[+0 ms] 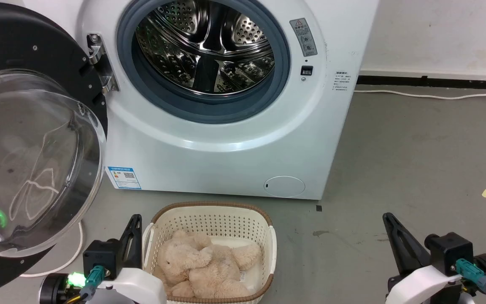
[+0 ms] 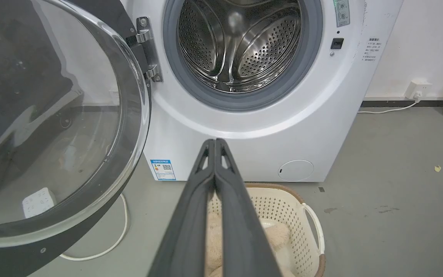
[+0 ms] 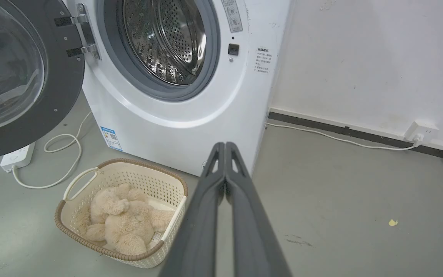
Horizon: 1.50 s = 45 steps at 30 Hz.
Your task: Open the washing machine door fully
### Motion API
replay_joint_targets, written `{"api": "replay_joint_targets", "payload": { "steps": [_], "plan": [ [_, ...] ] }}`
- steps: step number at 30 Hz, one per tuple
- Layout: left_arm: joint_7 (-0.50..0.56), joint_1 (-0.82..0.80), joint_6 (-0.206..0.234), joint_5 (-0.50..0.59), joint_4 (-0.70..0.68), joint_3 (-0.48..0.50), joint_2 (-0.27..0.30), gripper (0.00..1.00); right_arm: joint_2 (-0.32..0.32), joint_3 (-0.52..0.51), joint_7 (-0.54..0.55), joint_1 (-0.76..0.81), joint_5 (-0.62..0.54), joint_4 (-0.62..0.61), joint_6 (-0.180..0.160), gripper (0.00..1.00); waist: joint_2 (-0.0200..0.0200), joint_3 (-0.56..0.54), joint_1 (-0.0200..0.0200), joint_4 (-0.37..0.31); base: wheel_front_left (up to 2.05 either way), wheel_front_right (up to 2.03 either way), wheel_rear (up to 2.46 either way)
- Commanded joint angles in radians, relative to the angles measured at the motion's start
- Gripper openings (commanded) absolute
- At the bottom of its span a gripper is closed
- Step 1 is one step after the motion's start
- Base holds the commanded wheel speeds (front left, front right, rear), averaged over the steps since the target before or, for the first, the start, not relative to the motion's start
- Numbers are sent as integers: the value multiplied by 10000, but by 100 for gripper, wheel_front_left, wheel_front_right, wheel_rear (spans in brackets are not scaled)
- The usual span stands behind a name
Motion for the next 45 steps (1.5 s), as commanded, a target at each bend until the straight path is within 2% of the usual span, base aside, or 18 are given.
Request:
{"api": "replay_joint_targets", "payload": {
  "steps": [1, 45],
  "plan": [
    [34, -166, -57, 87, -32, 85, -22, 0, 32, 18, 16, -136, -78, -57, -9, 0, 0, 1, 0, 0, 0, 0, 0],
    [34, -166, -57, 87, -32, 85, -22, 0, 32, 18, 16, -136, -78, -57, -9, 0, 0, 1, 0, 0, 0, 0, 0]
  ]
}}
